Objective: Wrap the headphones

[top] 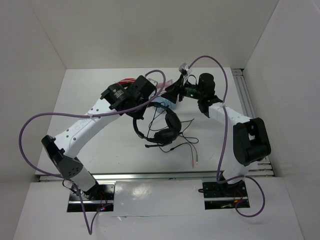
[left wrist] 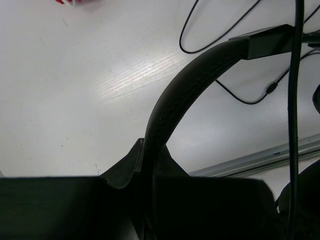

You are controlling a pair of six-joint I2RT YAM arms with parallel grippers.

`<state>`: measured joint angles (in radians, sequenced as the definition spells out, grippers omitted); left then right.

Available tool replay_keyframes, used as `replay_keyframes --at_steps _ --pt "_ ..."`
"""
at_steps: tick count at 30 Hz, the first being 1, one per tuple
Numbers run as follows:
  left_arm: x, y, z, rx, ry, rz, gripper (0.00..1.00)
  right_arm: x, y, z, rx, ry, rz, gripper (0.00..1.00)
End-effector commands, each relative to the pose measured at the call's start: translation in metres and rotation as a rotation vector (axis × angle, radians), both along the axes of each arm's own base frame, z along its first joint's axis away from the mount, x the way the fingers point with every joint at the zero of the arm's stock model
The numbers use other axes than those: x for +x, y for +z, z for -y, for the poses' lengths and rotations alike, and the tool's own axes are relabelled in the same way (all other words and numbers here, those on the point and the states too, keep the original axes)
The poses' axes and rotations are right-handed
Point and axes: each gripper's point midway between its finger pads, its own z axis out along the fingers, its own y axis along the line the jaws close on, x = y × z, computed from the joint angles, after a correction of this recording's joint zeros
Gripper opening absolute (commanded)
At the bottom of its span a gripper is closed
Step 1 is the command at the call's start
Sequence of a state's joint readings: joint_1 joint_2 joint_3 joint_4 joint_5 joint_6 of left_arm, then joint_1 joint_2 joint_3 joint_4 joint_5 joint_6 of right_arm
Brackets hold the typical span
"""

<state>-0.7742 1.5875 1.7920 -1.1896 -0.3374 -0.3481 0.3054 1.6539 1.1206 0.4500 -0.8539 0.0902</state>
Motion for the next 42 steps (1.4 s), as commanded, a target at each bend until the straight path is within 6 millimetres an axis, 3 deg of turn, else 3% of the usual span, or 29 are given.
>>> replay_keyframes --at_steps 1,3,5,6,9,14,20,23,26,29,30,33,35,36,38,42 --pt "0.01 0.021 -0.014 0.03 0.112 0.064 0.0 -0.016 0.013 -0.01 0.09 0.089 0.059 0.59" --pt "0.014 0.025 -0.026 0.065 0.168 0.087 0.0 -0.018 0.0 -0.005 0.089 0.08 0.033 0.7" --pt "0.017 0.034 -0.031 0.041 0.217 0.101 0.0 -0.012 -0.006 0.001 0.092 0.032 0.042 0.73" --pt "0.02 0.034 -0.035 0.045 0.241 0.102 0.0 -0.011 -0.014 0.002 0.087 0.022 0.022 0.81" --pt "0.022 0.048 -0.036 0.029 0.259 0.127 0.0 -0.006 -0.033 0.009 0.125 -0.009 -0.024 0.82" --pt "0.02 0.066 -0.027 -0.048 0.238 0.136 0.0 -0.006 -0.052 0.002 0.17 0.036 -0.072 0.82" --pt "0.021 0.086 -0.03 -0.105 0.256 0.181 0.0 -0.013 -0.066 -0.031 0.159 0.079 -0.1 0.84" --pt "0.02 0.099 -0.034 -0.157 0.271 0.195 0.0 -0.005 -0.065 -0.045 0.163 0.076 -0.097 0.84" --pt "0.016 0.114 -0.036 -0.216 0.274 0.216 0.0 0.001 -0.081 -0.063 0.171 0.084 -0.124 0.84" --pt "0.014 0.129 -0.044 -0.257 0.288 0.246 0.0 0.0 -0.079 -0.088 0.198 0.122 -0.119 0.84" --pt "0.013 0.136 -0.047 -0.278 0.292 0.257 0.0 0.002 -0.09 -0.093 0.198 0.116 -0.151 0.84" --pt "0.013 0.141 -0.053 -0.304 0.305 0.26 0.0 0.006 -0.092 -0.111 0.211 0.118 -0.148 0.84" --pt "0.012 0.144 -0.057 -0.315 0.311 0.264 0.0 0.011 -0.107 -0.12 0.212 0.114 -0.168 0.84" --pt "0.014 0.144 -0.06 -0.314 0.322 0.266 0.0 0.009 -0.103 -0.125 0.22 0.125 -0.168 0.84" --pt "0.012 0.151 -0.064 -0.34 0.328 0.282 0.0 0.009 -0.116 -0.132 0.218 0.134 -0.193 0.81" --pt "0.024 0.161 -0.088 -0.384 0.424 0.329 0.0 -0.005 -0.131 -0.145 0.211 0.156 -0.223 0.51"
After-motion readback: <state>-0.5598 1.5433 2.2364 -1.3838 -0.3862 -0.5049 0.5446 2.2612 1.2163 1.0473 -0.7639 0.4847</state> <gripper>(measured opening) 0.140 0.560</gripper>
